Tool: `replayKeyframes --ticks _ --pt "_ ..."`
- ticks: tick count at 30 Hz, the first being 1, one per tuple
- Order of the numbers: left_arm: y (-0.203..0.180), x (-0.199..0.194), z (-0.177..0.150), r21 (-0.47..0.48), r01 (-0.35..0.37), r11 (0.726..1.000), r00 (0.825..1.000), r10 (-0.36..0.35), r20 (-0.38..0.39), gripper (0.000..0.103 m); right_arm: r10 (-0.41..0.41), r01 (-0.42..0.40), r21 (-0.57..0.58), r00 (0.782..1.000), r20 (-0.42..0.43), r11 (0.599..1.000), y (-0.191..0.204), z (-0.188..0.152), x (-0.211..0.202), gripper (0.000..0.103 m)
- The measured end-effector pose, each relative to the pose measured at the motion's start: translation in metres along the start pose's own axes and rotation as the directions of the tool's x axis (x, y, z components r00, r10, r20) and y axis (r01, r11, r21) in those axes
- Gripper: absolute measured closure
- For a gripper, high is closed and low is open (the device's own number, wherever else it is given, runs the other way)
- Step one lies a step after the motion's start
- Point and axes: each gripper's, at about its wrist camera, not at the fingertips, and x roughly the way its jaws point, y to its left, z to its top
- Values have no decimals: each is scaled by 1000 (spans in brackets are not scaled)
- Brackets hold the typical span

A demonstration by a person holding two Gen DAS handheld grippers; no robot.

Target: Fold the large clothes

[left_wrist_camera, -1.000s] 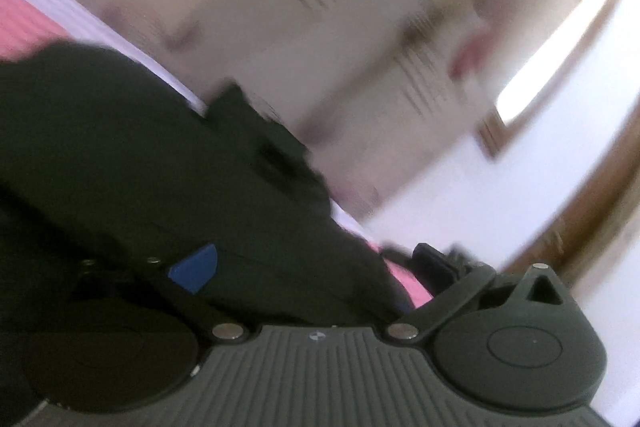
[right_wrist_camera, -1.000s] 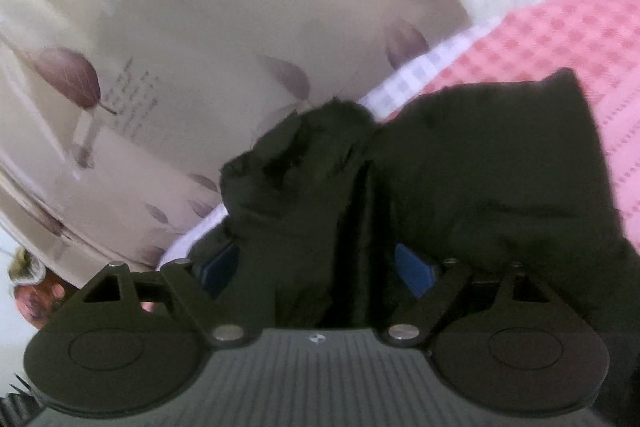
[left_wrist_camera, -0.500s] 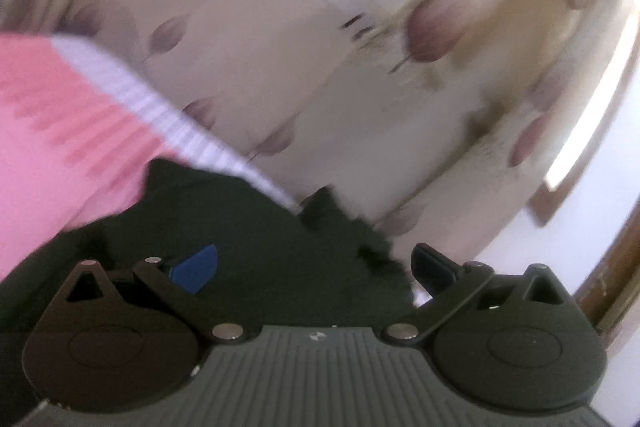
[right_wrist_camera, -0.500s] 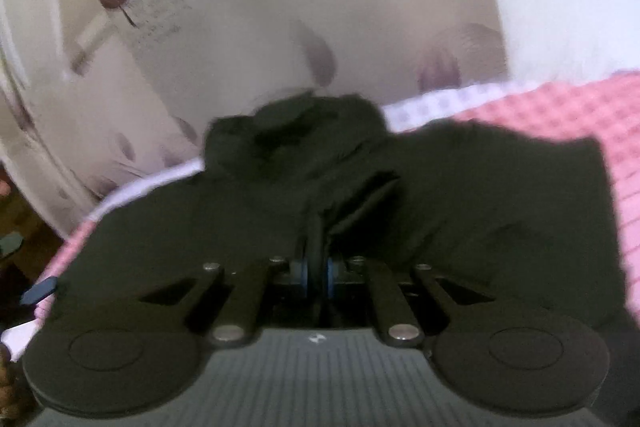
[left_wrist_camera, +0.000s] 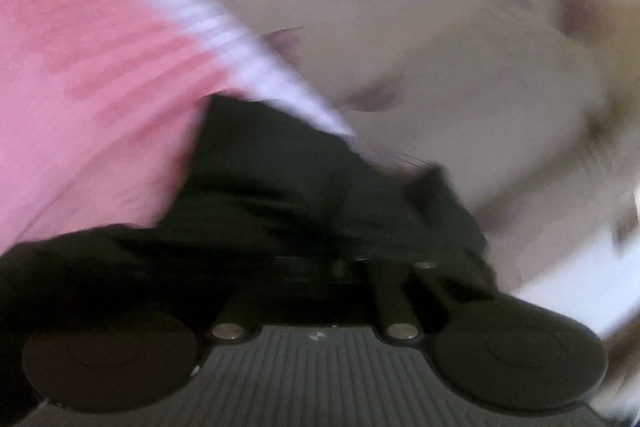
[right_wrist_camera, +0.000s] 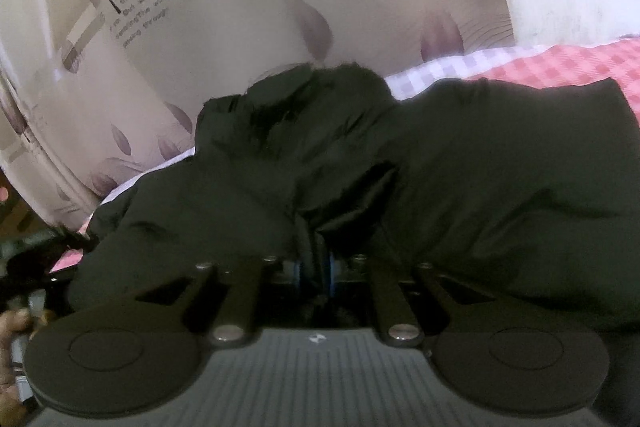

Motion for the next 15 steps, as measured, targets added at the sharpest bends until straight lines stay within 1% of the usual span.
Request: replayKeyframes --ticks 1,3,6,7,9,10,11,12,13,14,15 --pt "4 1 4 -7 9 1000 1000 -9 -2 92 0 0 -4 1000 -2 1000 1 0 1 92" --pt "-1 2 6 67 -20 998 1000 20 2 92 12 -12 -14 1000 -11 1000 3 -1 2 90" --pt "-7 2 6 103 -68 992 998 66 18 92 19 -19 -7 1000 -15 1000 2 -1 3 89" --pt "-9 0 4 113 -100 989 994 96 44 92 26 -26 2 1000 -14 1000 0 -1 2 89" --pt "-16 -12 1 143 -177 974 981 162 110 92 38 -38 30 999 1 999 -3 0 -2 87" --pt "-23 -17 2 176 -210 962 973 188 137 93 34 -35 43 999 20 998 -5 0 -7 86" --pt "-29 -23 2 209 -222 952 969 192 154 93 13 -16 54 998 54 998 -5 2 -16 85" --pt "-35 -28 4 236 -216 947 970 180 165 76 -6 1 56 996 87 998 -3 3 -25 82" --pt "-43 -36 5 263 -206 943 970 160 185 68 -12 7 40 990 140 999 0 7 -39 83" --pt "-51 -45 7 292 -183 939 970 123 211 61 -13 11 11 982 190 1000 6 11 -52 83" --pt "-60 -52 7 321 -167 932 968 94 231 57 -14 18 -15 975 224 1000 12 16 -61 83"
